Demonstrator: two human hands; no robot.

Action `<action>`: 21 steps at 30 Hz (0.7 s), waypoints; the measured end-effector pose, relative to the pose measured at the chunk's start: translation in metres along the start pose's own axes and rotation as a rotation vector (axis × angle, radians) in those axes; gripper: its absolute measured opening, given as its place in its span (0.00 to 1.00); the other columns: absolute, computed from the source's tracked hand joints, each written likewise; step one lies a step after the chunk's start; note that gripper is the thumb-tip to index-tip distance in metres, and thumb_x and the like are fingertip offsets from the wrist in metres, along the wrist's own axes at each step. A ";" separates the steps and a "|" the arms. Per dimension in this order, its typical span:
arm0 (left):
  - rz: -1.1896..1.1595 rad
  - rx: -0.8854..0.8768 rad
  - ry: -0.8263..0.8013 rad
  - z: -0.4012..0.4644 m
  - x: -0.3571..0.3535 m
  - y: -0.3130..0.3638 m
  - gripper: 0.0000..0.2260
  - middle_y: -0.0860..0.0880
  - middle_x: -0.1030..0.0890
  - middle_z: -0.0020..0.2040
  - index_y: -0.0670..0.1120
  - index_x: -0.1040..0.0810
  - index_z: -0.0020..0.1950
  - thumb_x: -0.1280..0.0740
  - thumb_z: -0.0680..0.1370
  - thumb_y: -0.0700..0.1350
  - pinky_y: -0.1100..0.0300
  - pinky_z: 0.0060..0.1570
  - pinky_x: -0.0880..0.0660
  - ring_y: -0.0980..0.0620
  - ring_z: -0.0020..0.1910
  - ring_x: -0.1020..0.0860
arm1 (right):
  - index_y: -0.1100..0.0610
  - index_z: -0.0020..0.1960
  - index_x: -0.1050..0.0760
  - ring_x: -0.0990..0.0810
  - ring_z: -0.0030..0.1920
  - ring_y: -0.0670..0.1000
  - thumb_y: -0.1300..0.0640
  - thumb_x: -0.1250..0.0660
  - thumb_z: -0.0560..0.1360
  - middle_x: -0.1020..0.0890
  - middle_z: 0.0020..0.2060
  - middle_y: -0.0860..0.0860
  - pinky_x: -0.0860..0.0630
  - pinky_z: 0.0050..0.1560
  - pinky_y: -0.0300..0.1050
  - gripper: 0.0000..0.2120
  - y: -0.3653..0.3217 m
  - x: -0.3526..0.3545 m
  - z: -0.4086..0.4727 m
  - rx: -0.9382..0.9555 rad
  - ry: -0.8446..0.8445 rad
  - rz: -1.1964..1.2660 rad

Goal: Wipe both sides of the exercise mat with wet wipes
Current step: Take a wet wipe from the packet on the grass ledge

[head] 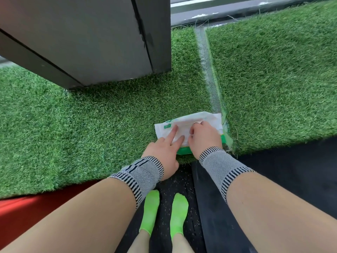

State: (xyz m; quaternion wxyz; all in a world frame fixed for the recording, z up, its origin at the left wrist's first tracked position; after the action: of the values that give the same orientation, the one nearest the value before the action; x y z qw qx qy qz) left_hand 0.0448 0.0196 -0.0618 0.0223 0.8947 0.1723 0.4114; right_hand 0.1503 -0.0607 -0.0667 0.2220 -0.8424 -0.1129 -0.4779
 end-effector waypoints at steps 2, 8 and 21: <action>0.010 -0.008 0.003 -0.002 -0.005 0.000 0.36 0.48 0.66 0.79 0.54 0.57 0.80 0.40 0.78 0.52 0.50 0.65 0.30 0.46 0.72 0.38 | 0.56 0.55 0.25 0.21 0.50 0.56 0.54 0.42 0.79 0.24 0.52 0.53 0.26 0.46 0.46 0.10 -0.007 -0.001 0.004 0.026 -0.036 -0.123; 0.006 -0.019 -0.025 -0.001 -0.005 -0.002 0.36 0.48 0.67 0.79 0.56 0.58 0.80 0.40 0.79 0.51 0.50 0.66 0.31 0.46 0.72 0.39 | 0.55 0.43 0.26 0.24 0.35 0.50 0.52 0.38 0.74 0.22 0.37 0.50 0.32 0.34 0.40 0.07 -0.004 0.004 0.010 -0.104 -0.159 -0.011; 0.002 0.018 -0.052 0.001 -0.008 0.001 0.34 0.49 0.65 0.79 0.58 0.59 0.80 0.40 0.80 0.52 0.47 0.68 0.35 0.44 0.74 0.43 | 0.54 0.41 0.25 0.25 0.38 0.47 0.60 0.33 0.72 0.23 0.37 0.45 0.29 0.41 0.39 0.02 0.023 0.011 -0.017 -0.278 -0.114 0.893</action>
State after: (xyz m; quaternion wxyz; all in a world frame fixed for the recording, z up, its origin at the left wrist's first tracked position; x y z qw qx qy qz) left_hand 0.0407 0.0162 -0.0684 0.0180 0.9055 0.1745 0.3864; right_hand 0.1525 -0.0893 -0.0555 0.2845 -0.8550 0.3137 -0.2992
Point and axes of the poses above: each hand's wrist, its own z-axis towards the middle knuckle, its own x-axis out of the back of the hand, y = z × x, the point moved 4 cm from there along z, towards the middle knuckle
